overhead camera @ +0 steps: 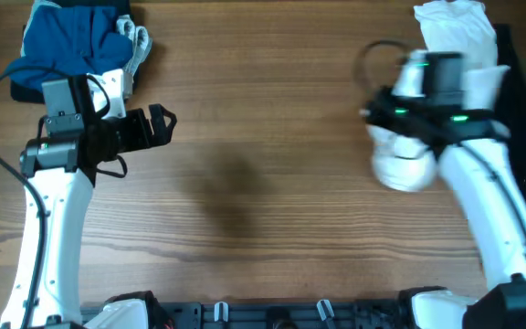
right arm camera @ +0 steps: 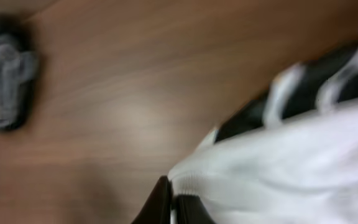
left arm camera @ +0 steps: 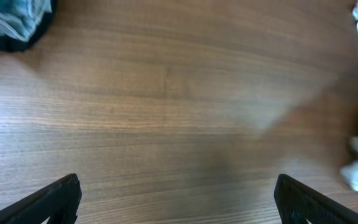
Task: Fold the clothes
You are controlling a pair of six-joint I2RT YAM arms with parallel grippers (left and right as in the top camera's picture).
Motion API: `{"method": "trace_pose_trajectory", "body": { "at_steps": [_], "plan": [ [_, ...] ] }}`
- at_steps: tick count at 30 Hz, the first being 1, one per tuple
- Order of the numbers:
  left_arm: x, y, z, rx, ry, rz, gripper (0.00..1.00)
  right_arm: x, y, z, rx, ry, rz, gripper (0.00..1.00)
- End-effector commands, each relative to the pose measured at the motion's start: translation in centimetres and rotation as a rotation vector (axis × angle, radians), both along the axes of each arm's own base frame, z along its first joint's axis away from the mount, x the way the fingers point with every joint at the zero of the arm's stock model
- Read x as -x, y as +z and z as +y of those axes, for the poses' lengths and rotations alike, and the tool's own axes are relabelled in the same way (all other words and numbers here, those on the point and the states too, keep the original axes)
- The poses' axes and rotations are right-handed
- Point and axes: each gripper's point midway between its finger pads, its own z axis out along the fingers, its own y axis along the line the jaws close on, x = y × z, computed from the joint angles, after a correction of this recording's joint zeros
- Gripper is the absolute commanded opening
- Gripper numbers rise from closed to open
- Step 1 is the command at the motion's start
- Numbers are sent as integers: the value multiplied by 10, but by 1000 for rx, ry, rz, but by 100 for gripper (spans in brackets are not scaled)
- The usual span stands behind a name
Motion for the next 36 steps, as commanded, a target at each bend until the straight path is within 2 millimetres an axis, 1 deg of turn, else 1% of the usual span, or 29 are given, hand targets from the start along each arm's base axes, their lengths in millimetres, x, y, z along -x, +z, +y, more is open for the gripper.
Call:
{"method": "trace_pose_trajectory", "body": {
  "at_steps": [1,2,3,4,5,7,9,11,12,13,14,15,16,17,18,19,20,21,23,24,25,27,28,29,30,31,32,33,36],
  "plan": [
    [0,11,19,-30,66,-21,100,18,8,116,-108,176,-34,4],
    [2,9,28,-34,94,-11,100,24,10,144,-135,218,-51,4],
    [4,8,37,-27,132,2,100,29,10,163,-155,252,-59,4],
    [5,7,48,-18,175,11,100,35,9,178,-166,290,-64,4],
    [8,6,59,-16,209,18,100,41,7,188,-170,317,-61,4],
    [11,6,79,-14,267,24,100,48,4,197,-165,346,-55,4],
    [15,5,94,-13,314,28,100,50,4,201,-167,356,-58,4],
    [17,5,103,-13,341,29,100,47,8,203,-172,357,-81,4],
    [17,5,103,-13,341,29,100,45,11,204,-170,370,-106,5],
    [17,5,103,-13,341,28,100,43,14,205,-171,373,-120,9],
    [18,5,102,-12,339,30,100,38,19,206,-158,388,-166,60],
    [18,4,101,-10,335,37,98,29,21,198,-128,359,-198,99],
    [19,5,98,-4,328,35,95,22,23,191,-108,335,-205,100],
    [18,5,95,-3,317,32,92,15,25,179,-86,300,-201,100],
    [17,7,92,-5,306,24,91,9,28,169,-70,273,-197,100],
    [14,11,85,-6,286,8,91,0,32,150,-40,231,-191,99],
    [12,15,78,-9,262,-11,91,-8,35,131,-10,179,-180,99],
    [7,21,63,-19,210,-39,91,-20,39,101,38,117,-169,100],
    [-1,27,34,-24,124,-80,91,-31,41,67,78,63,-159,100],
    [-6,31,17,-24,72,-104,91,-36,41,51,97,43,-155,100],
    [-14,34,-7,-27,4,-138,91,-41,38,27,133,25,-150,100],
    [-26,36,-43,-35,-92,-191,91,-46,33,-7,171,-31,-129,100],
    [-33,35,-66,-42,-137,-216,93,-47,31,-25,180,-72,-113,100],
    [-41,32,-87,-43,-174,-236,94,-48,29,-42,188,-104,-100,100],
    [-47,27,-107,-37,-209,-248,95,-48,28,-54,194,-126,-91,100],
    [-52,19,-129,-29,-257,-256,96,-48,26,-69,199,-158,-79,100],
    [-56,8,-151,-16,-295,-254,97,-48,25,-83,202,-188,-68,100],
    [-59,-4,-168,-2,-320,-244,97,-47,24,-93,203,-213,-60,99],
    [-62,-38,-216,27,-402,-211,98,-44,21,-122,210,-272,-40,100]
  ]
}}
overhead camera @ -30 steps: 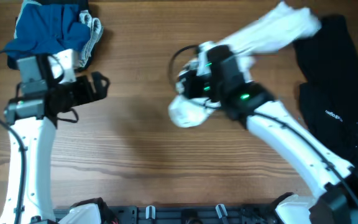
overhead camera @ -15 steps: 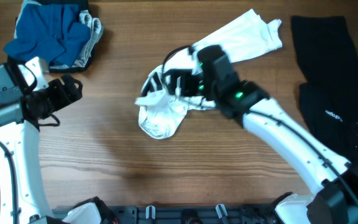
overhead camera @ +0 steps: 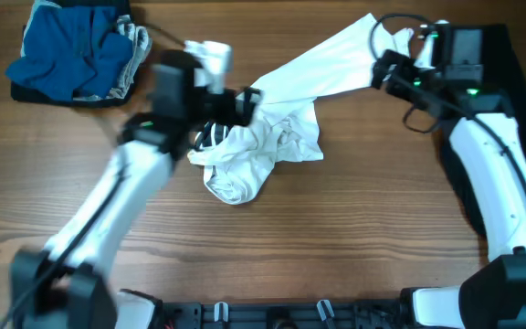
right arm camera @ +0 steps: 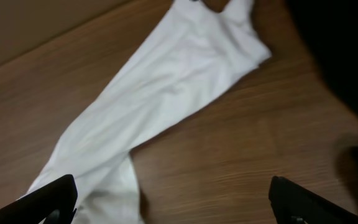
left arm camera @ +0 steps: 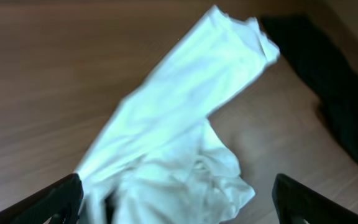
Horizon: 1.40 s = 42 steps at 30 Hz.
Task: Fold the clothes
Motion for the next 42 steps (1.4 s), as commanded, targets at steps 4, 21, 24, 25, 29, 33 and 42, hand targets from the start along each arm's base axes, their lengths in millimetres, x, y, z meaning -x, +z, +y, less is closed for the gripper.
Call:
{"method": "trace_pose_trajectory", "body": {
  "at_steps": [4,21,24,25,29,33,42],
  "plan": [
    [3,-65,-92,-3,-161,79,97,4,3,-48,30,-96,11,100],
    [26,-133,-156,-381,-327,-104,89,14,-16,-56,39,-98,78,100],
    [17,-132,-153,-399,-288,-133,87,14,-16,-56,39,-98,79,99],
    [17,-132,-152,-401,-285,-135,87,14,-16,-56,39,-98,79,99],
    [14,-148,-149,-433,-273,-125,87,14,-16,-56,39,-99,79,100],
    [13,-160,-148,-447,-269,-117,86,14,-17,-56,39,-98,80,100],
    [10,-165,-142,-480,-241,-117,63,14,-19,-56,39,-98,85,95]
  ]
}}
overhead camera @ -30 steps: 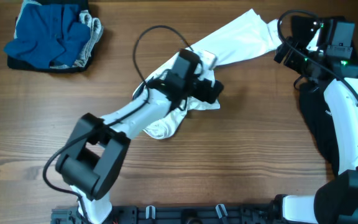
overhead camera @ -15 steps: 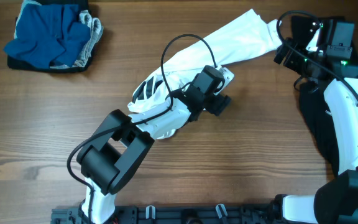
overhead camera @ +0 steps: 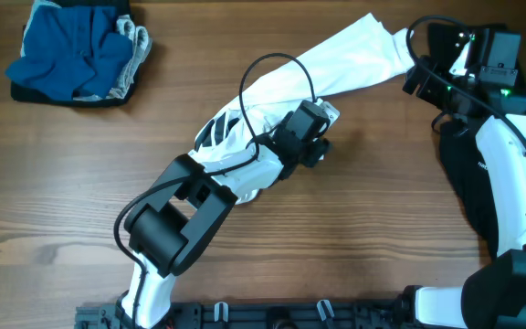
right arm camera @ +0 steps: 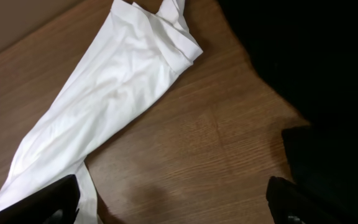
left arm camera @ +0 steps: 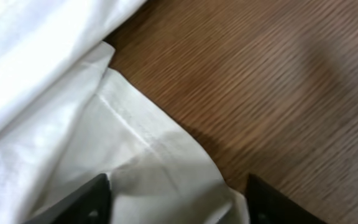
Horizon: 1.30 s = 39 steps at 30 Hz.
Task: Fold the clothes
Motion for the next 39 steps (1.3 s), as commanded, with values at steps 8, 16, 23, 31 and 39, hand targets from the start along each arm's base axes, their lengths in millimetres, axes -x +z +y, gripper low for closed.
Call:
{"method": "trace_pose_trajectory", "body": {
  "at_steps": [8,16,23,31,39],
  "plan": [
    [-5,0,1,-18,16,-19,42,0,-9,-4,18,3,25,94],
    [-4,2,-1,-15,12,-23,4,0,-9,-4,18,3,25,94],
    [-21,70,7,27,91,-168,4,0,-9,-4,18,3,25,94],
    [-11,179,24,133,122,-296,4,1,-10,-3,17,3,29,94],
    [25,241,59,227,196,-264,4,0,-9,6,-24,37,23,94]
  ]
}}
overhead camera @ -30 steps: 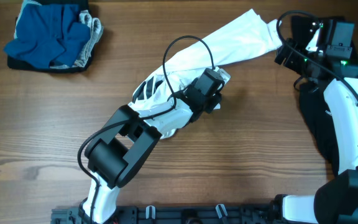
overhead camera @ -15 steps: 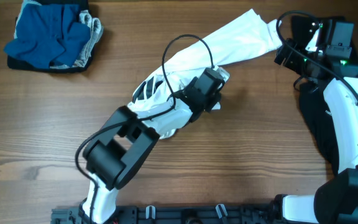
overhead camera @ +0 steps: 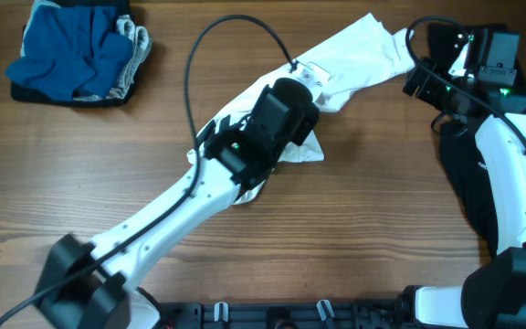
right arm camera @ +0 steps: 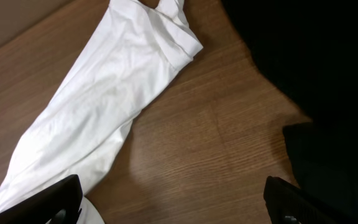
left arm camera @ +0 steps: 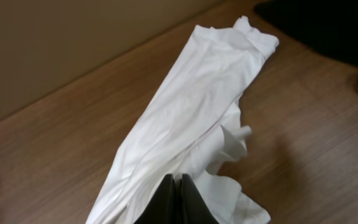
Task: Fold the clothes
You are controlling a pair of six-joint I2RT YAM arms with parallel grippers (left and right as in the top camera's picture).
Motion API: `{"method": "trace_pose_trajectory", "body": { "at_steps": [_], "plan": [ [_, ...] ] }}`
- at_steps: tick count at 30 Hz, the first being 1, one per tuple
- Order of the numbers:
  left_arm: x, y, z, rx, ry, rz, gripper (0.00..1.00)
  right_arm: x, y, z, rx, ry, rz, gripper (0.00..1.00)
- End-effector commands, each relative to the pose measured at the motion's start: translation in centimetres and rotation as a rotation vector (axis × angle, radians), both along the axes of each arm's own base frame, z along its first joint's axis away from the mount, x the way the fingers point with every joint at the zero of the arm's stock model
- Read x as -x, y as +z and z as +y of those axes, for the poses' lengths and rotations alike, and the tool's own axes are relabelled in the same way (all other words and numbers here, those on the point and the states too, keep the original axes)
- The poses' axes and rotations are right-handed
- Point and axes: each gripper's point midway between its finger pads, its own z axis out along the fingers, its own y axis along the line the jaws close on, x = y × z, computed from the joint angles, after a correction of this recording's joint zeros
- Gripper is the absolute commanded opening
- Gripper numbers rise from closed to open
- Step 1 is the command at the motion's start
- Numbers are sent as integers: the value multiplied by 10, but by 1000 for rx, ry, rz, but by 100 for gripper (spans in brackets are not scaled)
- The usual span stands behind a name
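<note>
A white garment [overhead camera: 336, 64] lies stretched from the table's middle toward the back right, its near end bunched [overhead camera: 245, 178]. My left gripper [left arm camera: 180, 198] is shut on a fold of that white fabric [left arm camera: 197, 106], which drapes away from the fingers toward the far right. My right gripper [right arm camera: 179, 208] stands open above bare wood at the back right, beside the garment's far end [right arm camera: 166, 37], with nothing between its fingers [right arm camera: 64, 196].
A black garment [overhead camera: 482, 183] lies along the right edge, under my right arm, and fills the right wrist view's right side [right arm camera: 316, 74]. A pile of blue and grey clothes [overhead camera: 76, 50] sits at the back left corner.
My left gripper was open, low over the garment's hem. It is now shut on the fabric, farther toward the back right and higher. The right arm has not moved.
My right gripper held the bunched white garment at the right while the left waited open near the blue pile. Then the garment lay stretched across the middle, right gripper open. The left gripper came down open at the hem and now grips it.
</note>
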Motion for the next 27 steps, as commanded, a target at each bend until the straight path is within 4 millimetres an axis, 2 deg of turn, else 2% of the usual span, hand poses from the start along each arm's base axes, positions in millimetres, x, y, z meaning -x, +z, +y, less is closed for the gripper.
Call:
{"method": "trace_pose_trajectory", "body": {
  "at_steps": [1,3,5,6,9,11,13,16,17,20,22,24,27],
  "plan": [
    [14,42,13,103,49,-20,4,-1,-6,6,-26,39,10,94],
    [22,41,20,103,58,14,4,-1,-5,9,-36,49,9,94],
    [32,25,23,84,60,93,4,0,-6,10,-42,55,12,94],
    [42,8,25,50,44,166,4,1,-6,11,-45,56,17,94],
    [66,-26,31,-6,26,331,4,3,-8,11,-45,59,29,94],
    [87,-45,26,-18,-32,459,4,4,-8,11,-44,59,31,94],
    [100,-55,21,-14,-75,533,4,4,-8,11,-45,59,31,94],
    [105,-69,11,-9,-114,590,4,4,-8,11,-45,59,31,94],
    [102,-89,-5,-50,-204,591,14,4,-8,11,-44,59,31,94],
    [102,-116,-15,-132,-284,586,38,4,-8,11,-43,60,31,94],
    [105,-139,-20,-189,-323,608,63,4,-9,11,-38,68,32,94],
    [105,-158,-24,-208,-326,630,71,4,-9,11,-38,68,32,94],
    [98,-174,-29,-223,-331,617,72,4,-9,11,-38,68,31,94]
  ]
}}
